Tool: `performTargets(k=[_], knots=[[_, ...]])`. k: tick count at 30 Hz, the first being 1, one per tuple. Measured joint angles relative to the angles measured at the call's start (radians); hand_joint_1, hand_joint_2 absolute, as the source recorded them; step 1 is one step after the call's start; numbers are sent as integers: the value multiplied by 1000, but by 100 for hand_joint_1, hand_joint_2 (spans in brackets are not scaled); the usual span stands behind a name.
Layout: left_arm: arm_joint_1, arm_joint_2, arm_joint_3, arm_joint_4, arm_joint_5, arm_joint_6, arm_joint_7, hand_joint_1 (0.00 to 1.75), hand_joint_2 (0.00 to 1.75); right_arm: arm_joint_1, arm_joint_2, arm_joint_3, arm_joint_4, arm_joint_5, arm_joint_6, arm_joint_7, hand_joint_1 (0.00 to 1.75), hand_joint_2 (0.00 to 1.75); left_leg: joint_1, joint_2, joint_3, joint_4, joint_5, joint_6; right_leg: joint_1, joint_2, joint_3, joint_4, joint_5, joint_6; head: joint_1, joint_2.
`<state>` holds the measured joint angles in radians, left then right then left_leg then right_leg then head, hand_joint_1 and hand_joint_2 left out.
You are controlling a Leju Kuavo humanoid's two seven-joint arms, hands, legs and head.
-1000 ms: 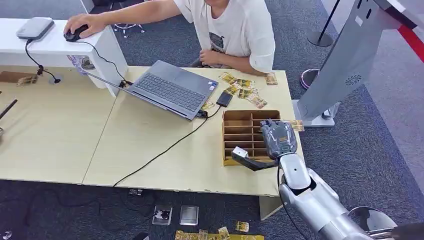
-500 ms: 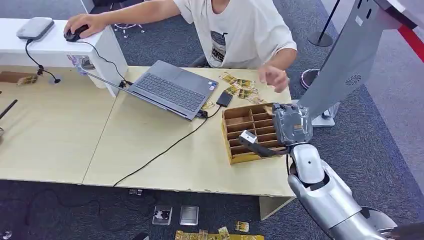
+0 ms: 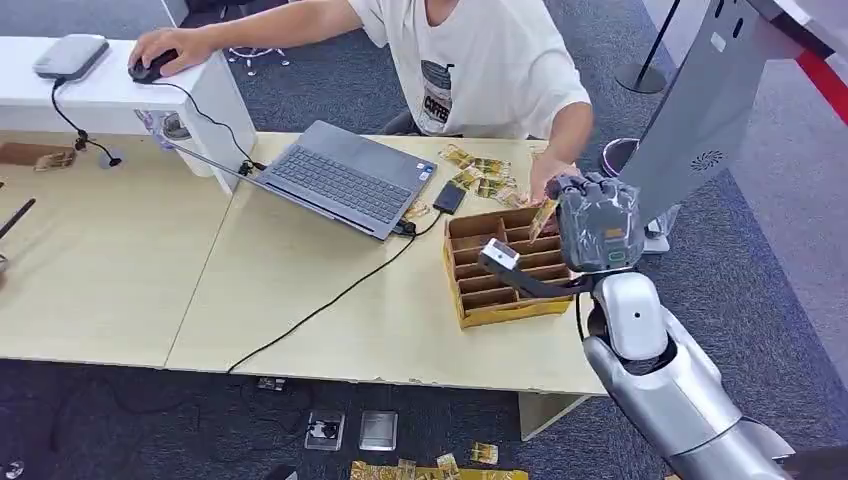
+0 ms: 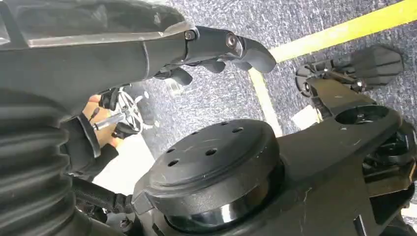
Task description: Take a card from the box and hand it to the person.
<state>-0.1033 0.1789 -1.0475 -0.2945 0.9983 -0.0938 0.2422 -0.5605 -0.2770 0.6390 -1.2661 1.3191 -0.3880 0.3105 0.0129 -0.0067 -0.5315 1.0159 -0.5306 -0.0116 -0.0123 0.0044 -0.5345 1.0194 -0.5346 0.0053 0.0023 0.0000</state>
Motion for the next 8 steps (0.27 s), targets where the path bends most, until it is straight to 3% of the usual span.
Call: performTargets(k=[1,2,3,4,8], knots=[[0,0,0,0,0,0,0,0,175,0,0,0,-3,0,-1,0,112,175,0,0,0,0,0,0,0,0,0,0,0,0,0,0],[0,0,0,0,0,0,0,0,175,0,0,0,-5,0,-1,1,26,175,0,0,0,0,0,0,0,0,0,0,0,0,0,0],[0,0,0,0,0,0,0,0,175,1,0,0,-5,-1,-1,3,26,175,0,0,0,0,0,0,0,0,0,0,0,0,-1,0],[0,0,0,0,0,0,0,0,175,4,0,0,-5,-2,-1,4,0,175,0,0,0,0,0,0,0,0,0,0,0,0,-2,0],[0,0,0,0,0,0,0,0,175,8,0,1,-5,-5,-1,12,0,175,0,0,0,0,0,0,0,0,0,0,0,0,-2,0]])
